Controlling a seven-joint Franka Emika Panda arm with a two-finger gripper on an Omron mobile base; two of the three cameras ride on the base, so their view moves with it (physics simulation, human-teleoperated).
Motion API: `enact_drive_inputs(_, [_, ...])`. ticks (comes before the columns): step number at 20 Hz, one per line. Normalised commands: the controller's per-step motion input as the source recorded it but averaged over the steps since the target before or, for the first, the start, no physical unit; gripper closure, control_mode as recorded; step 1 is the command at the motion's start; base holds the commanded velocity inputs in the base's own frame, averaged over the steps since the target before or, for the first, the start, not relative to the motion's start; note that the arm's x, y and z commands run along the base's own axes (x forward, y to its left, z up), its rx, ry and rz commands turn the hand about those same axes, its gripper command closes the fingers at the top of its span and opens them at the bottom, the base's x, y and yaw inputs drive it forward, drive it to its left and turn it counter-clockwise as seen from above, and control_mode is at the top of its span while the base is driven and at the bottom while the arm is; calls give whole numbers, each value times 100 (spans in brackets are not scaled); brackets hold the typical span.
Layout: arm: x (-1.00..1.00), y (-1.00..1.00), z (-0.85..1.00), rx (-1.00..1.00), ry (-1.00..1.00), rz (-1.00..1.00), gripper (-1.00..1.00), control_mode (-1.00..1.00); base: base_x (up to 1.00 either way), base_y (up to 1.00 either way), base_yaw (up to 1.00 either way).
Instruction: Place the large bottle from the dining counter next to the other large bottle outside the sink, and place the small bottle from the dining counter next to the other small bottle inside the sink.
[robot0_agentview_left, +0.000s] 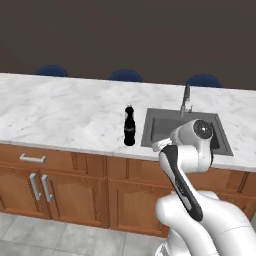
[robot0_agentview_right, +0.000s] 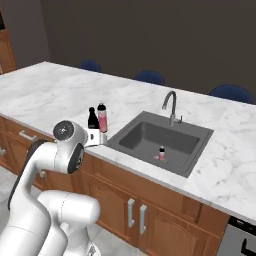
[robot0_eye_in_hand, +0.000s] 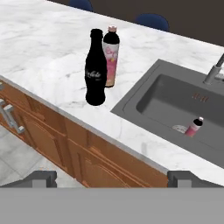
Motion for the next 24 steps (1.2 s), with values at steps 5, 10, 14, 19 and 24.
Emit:
enact_drive_inputs(5, [0, 0, 0, 0, 0, 0, -100, 100, 0, -56, -24])
enact_drive_inputs(10, [0, 0, 0, 0, 0, 0, -100, 100, 0, -73, -19])
enact_drive_inputs(14, [0, 0, 0, 0, 0, 0, -100, 100, 0, -82, -8])
enact_drive_inputs(19, [0, 0, 0, 0, 0, 0, -100, 100, 0, -90, -2])
enact_drive_inputs(24, [0, 0, 0, 0, 0, 0, -100, 100, 0, -96, -1])
